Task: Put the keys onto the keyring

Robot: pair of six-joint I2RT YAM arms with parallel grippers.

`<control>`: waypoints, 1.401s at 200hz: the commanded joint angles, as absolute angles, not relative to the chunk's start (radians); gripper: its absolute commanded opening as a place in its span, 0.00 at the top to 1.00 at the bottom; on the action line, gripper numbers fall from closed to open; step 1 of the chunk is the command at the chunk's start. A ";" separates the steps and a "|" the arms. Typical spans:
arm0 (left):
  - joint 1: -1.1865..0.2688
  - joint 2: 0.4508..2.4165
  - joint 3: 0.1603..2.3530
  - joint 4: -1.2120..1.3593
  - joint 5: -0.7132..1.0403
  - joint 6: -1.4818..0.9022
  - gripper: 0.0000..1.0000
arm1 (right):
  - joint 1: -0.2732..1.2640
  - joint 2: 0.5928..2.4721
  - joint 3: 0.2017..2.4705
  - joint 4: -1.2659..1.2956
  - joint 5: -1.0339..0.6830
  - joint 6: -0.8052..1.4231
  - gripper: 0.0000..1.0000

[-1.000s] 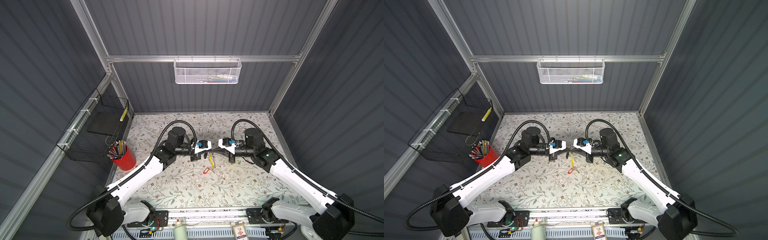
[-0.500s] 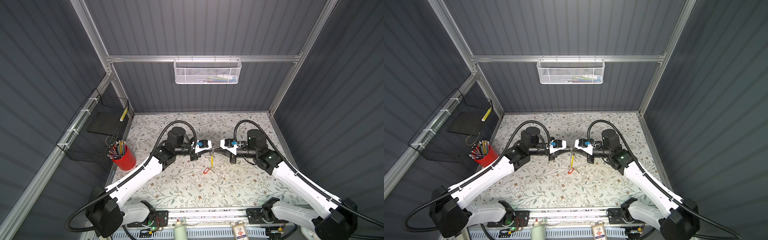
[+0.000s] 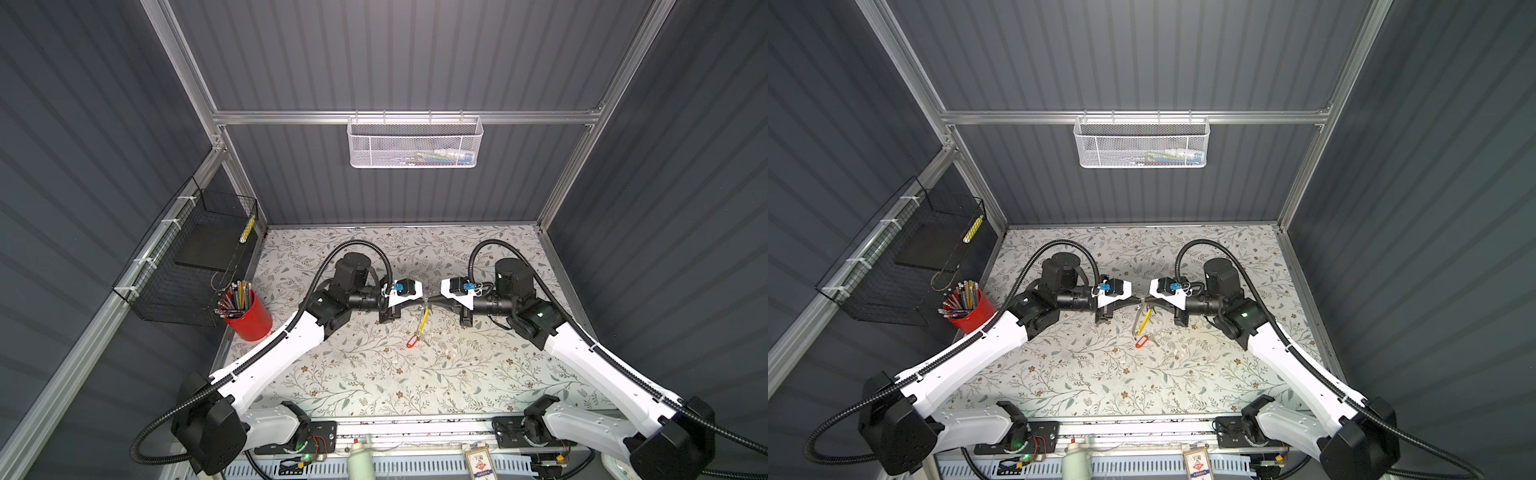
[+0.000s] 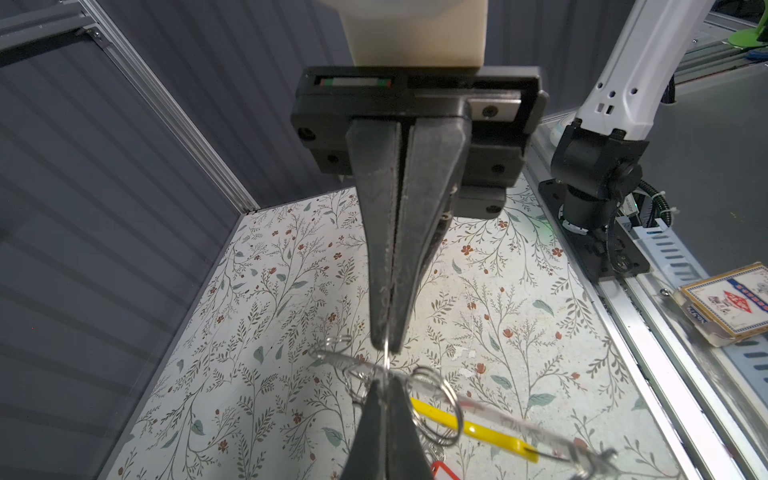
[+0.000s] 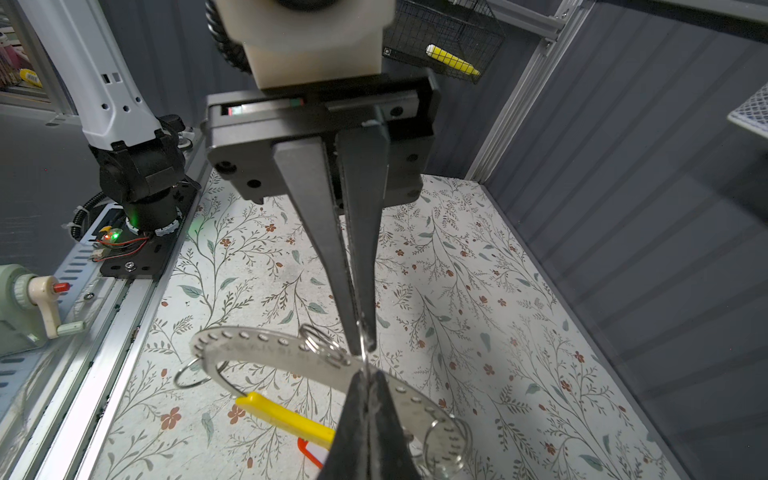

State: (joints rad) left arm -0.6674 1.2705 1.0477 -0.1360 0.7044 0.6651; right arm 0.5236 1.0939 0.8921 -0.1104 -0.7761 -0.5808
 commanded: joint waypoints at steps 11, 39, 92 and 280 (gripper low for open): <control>-0.662 1.285 1.096 -0.127 0.728 0.667 1.00 | 0.531 1.096 0.890 -0.125 -0.800 -0.583 0.84; -0.662 1.284 1.093 -0.127 0.714 0.667 1.00 | 0.531 1.069 0.871 -0.136 -0.749 -0.596 0.68; -0.663 1.283 1.094 -0.133 0.702 0.672 1.00 | 0.521 1.045 0.843 -0.092 -0.698 -0.564 0.60; -0.526 0.941 0.827 -0.238 0.443 0.648 1.00 | 0.634 1.664 1.193 -0.622 -0.189 -0.037 0.66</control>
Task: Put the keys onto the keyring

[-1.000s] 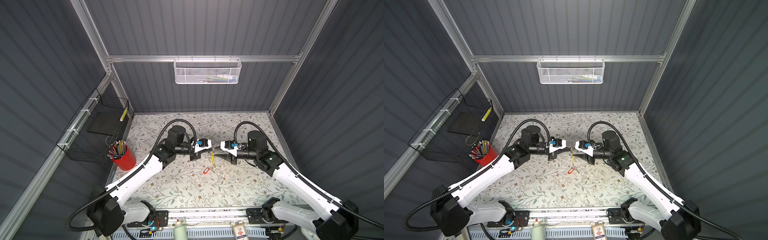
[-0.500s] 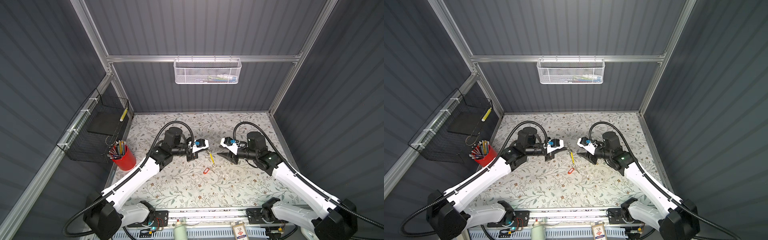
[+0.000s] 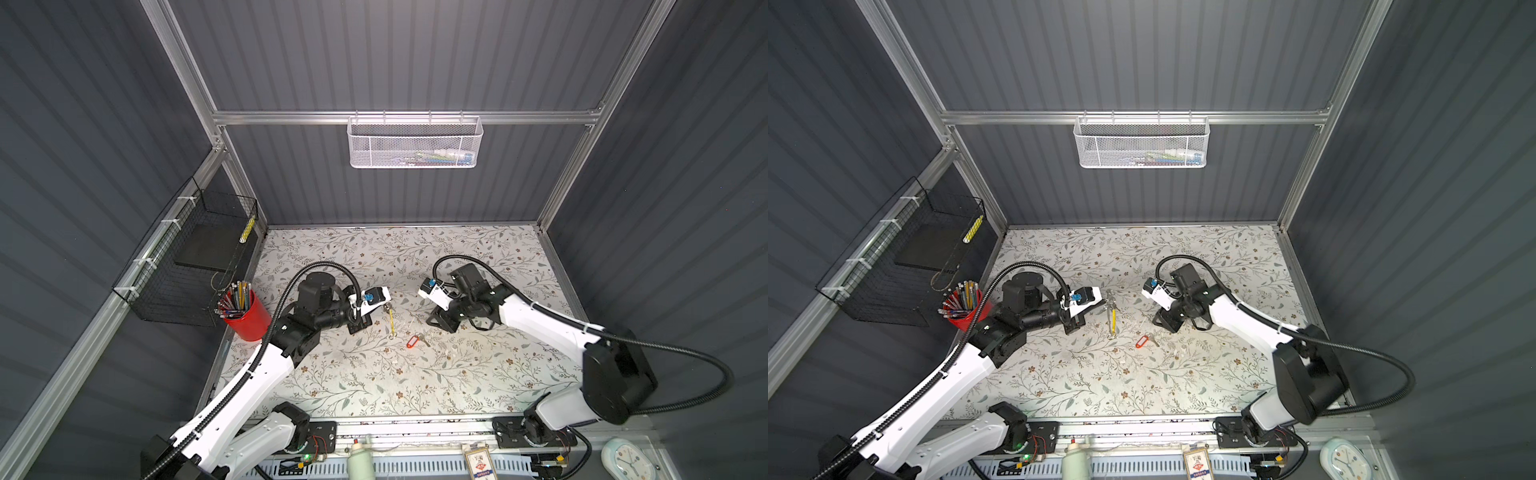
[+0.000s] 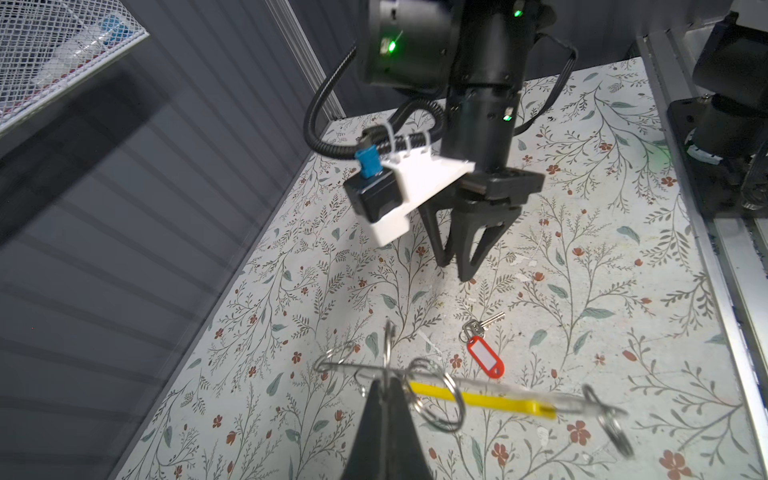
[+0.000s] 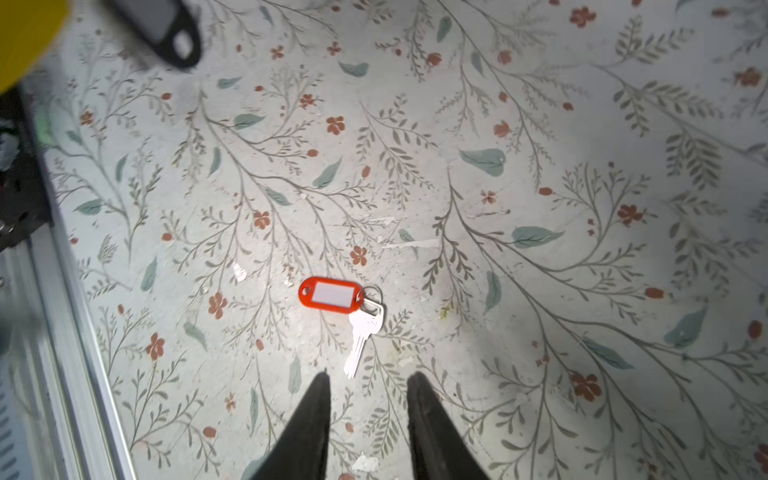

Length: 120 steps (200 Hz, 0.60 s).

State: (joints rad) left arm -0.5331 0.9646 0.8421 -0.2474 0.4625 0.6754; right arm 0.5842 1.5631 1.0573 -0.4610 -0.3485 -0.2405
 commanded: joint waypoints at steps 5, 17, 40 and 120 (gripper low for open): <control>-0.526 0.938 0.823 -0.233 0.444 0.643 1.00 | 0.651 1.693 1.228 -0.647 -0.152 -0.008 0.66; -0.525 0.935 0.821 -0.225 0.440 0.635 1.00 | 0.680 1.757 1.311 -0.713 -0.104 0.049 0.67; -0.526 0.919 0.820 -0.217 0.425 0.612 1.00 | 0.728 1.865 1.415 -0.802 -0.058 0.101 0.65; -0.526 0.862 0.819 -0.239 0.408 0.551 1.00 | 0.826 1.964 1.443 -0.811 0.069 0.186 0.45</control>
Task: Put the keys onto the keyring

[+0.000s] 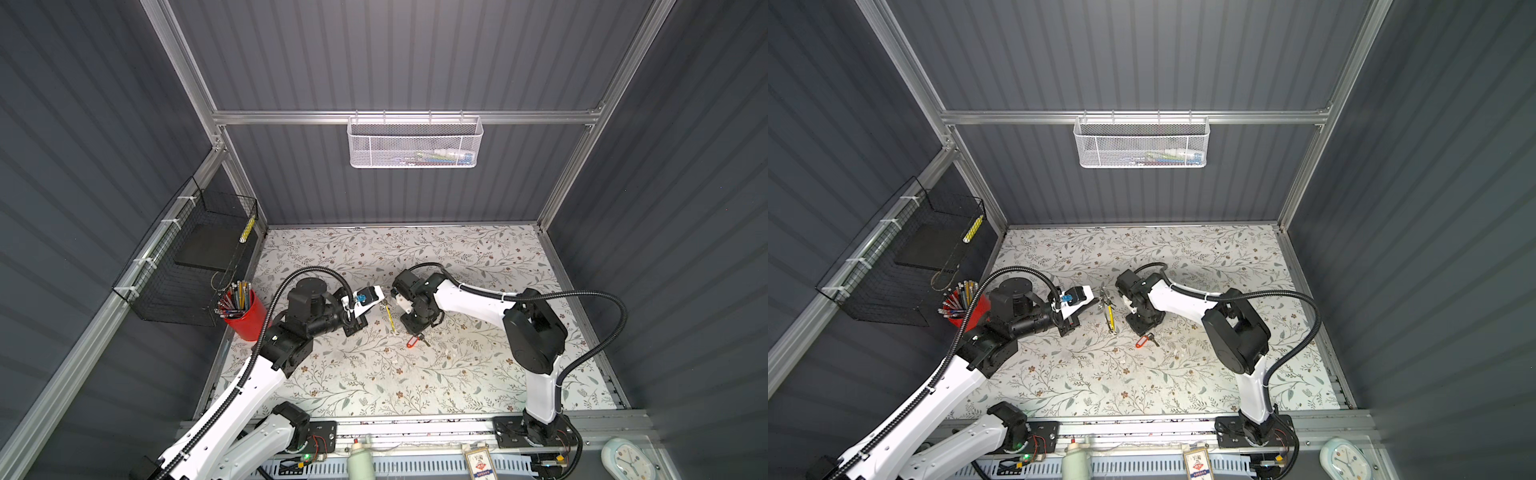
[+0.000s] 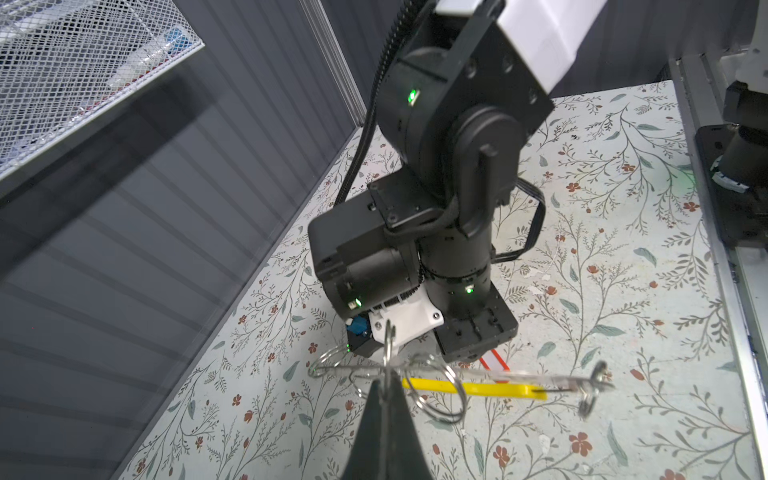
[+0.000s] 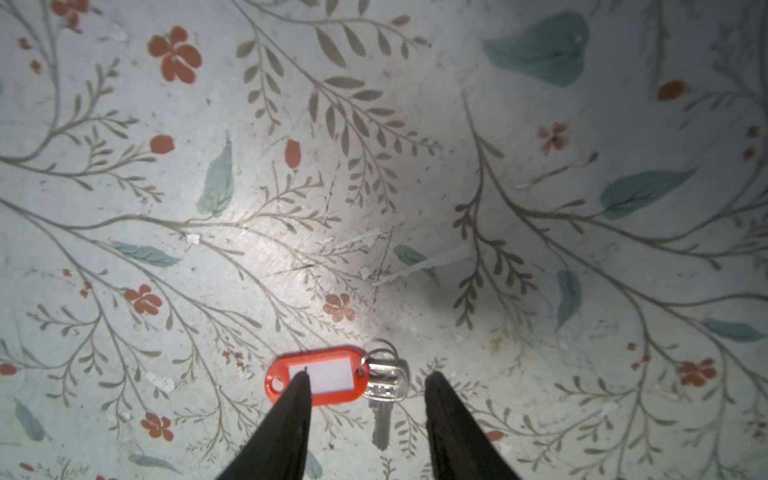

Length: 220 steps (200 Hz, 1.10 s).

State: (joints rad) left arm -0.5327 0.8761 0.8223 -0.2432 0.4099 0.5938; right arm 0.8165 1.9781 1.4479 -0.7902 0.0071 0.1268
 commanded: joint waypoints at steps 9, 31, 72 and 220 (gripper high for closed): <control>-0.526 0.861 0.822 -0.241 0.411 0.547 1.00 | 0.832 1.969 1.446 -0.807 0.067 0.191 0.43; -0.526 0.856 0.828 -0.254 0.414 0.541 1.00 | 0.848 2.013 1.478 -0.833 0.055 0.201 0.40; -0.526 0.857 0.846 -0.285 0.411 0.543 1.00 | 0.868 2.069 1.508 -0.895 0.113 0.223 0.37; -0.525 0.881 0.834 -0.239 0.429 0.561 1.00 | 0.794 1.794 1.281 -0.808 0.097 -0.014 0.37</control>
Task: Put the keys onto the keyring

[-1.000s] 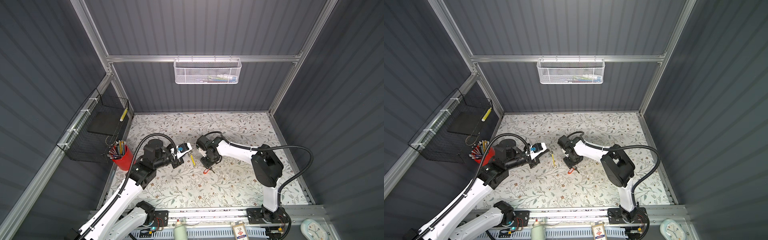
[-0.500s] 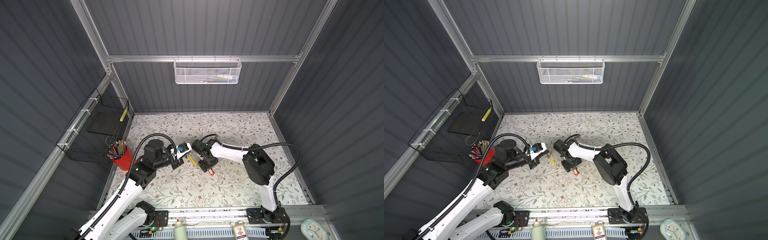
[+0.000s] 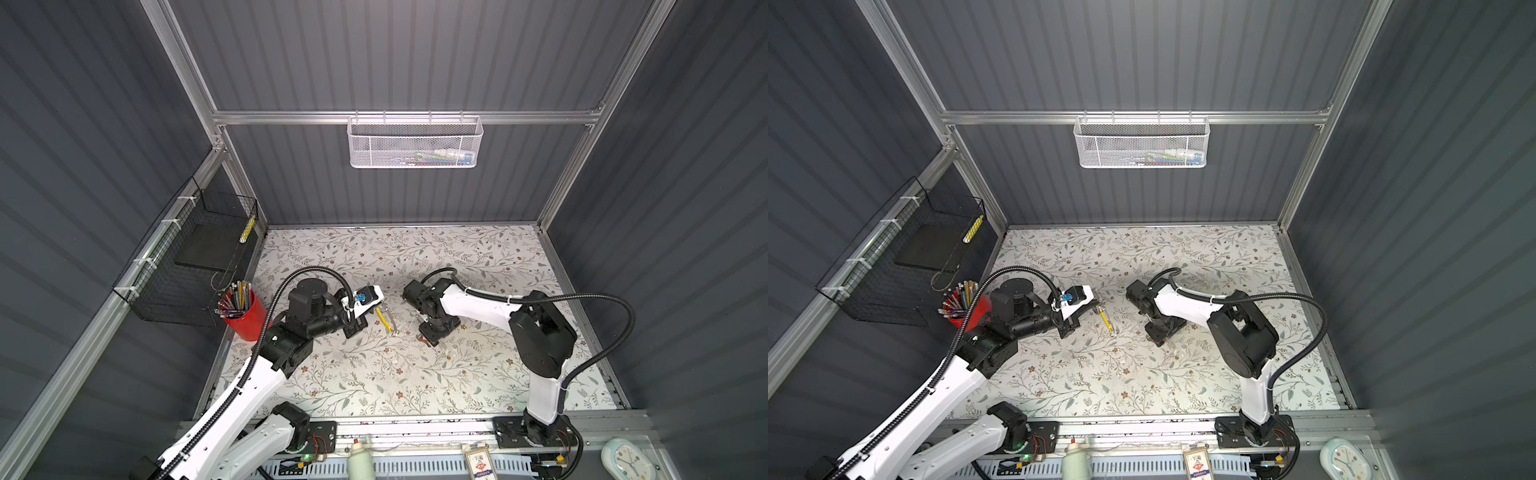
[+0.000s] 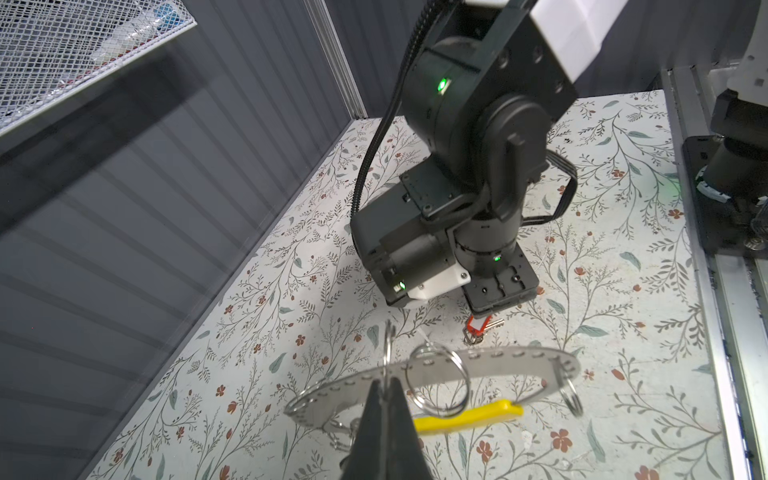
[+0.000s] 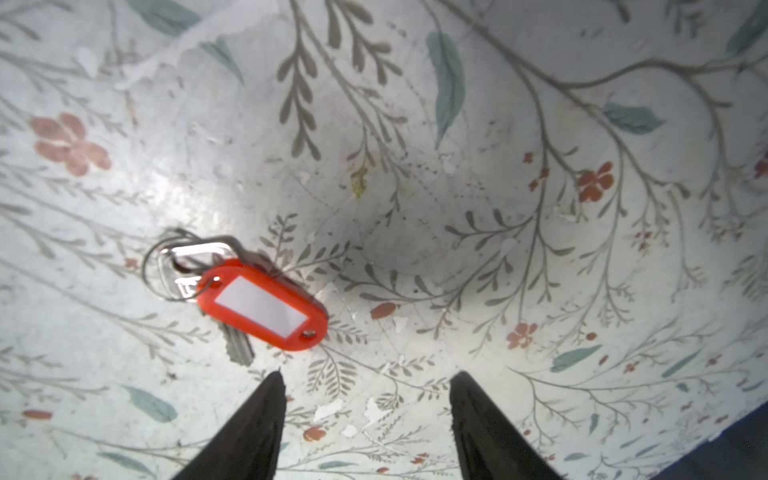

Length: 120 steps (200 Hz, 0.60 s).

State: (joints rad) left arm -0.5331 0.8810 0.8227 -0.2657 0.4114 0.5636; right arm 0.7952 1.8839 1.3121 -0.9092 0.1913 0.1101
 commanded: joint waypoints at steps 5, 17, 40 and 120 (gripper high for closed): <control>-0.526 0.879 0.834 -0.239 0.427 0.561 1.00 | 0.792 1.787 1.279 -0.798 0.078 -0.037 0.38; -0.526 0.879 0.833 -0.238 0.425 0.565 1.00 | 0.784 1.783 1.289 -0.793 0.054 -0.081 0.42; -0.526 0.872 0.828 -0.234 0.419 0.566 1.00 | 0.783 1.774 1.285 -0.776 -0.056 -0.174 0.49; -0.526 0.867 0.824 -0.224 0.414 0.561 1.00 | 0.798 1.872 1.325 -0.745 -0.068 -0.209 0.65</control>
